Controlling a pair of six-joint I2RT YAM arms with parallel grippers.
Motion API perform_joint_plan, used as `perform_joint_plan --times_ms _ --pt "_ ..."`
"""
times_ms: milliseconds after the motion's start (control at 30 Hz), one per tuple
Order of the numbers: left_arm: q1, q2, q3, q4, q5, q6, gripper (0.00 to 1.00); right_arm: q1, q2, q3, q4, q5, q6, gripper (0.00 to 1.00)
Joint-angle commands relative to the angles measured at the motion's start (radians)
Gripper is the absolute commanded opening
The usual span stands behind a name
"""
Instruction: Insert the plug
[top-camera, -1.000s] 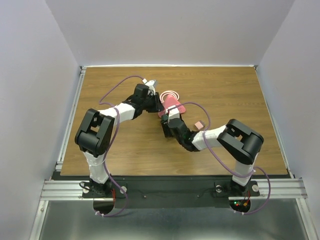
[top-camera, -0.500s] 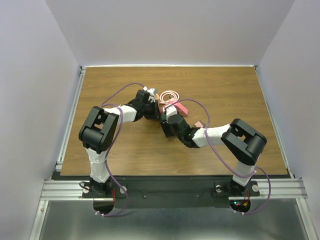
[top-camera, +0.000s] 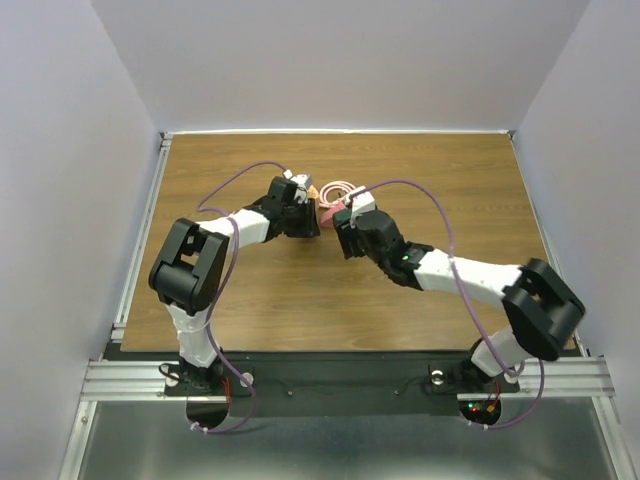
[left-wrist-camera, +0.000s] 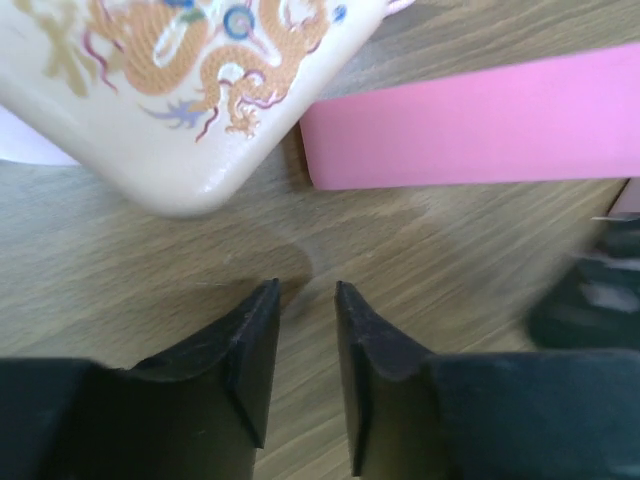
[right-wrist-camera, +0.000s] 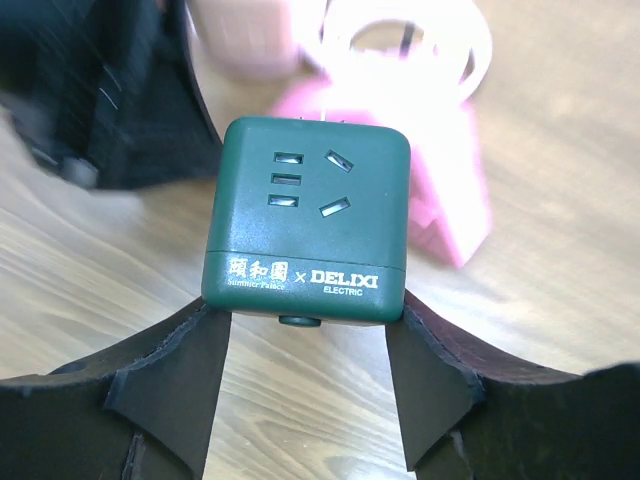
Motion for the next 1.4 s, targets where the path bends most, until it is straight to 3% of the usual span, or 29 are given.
perform_joint_plan --times_ms 0,133,367,533,700,1367 --pt "-0.003 -0.098 0.028 -0.002 -0.020 0.080 0.48 -0.025 -0.150 0.025 -0.024 0.017 0.004 0.00" --pt "-0.004 -0.133 0.048 0.033 0.001 0.149 0.59 -0.096 -0.244 0.019 -0.073 0.004 0.004 0.00" --pt "-0.015 -0.115 0.169 0.058 0.102 0.283 0.68 -0.252 -0.296 0.010 -0.082 -0.104 0.001 0.00" --pt "-0.032 -0.101 0.200 0.036 0.210 0.391 0.68 -0.307 -0.305 0.002 -0.084 -0.164 0.027 0.01" --pt "-0.049 -0.138 0.119 0.076 0.259 0.506 0.68 -0.350 -0.327 -0.010 -0.084 -0.229 0.047 0.00" --pt "-0.102 0.006 0.267 0.064 0.185 0.624 0.70 -0.377 -0.363 -0.032 -0.087 -0.320 0.044 0.01"
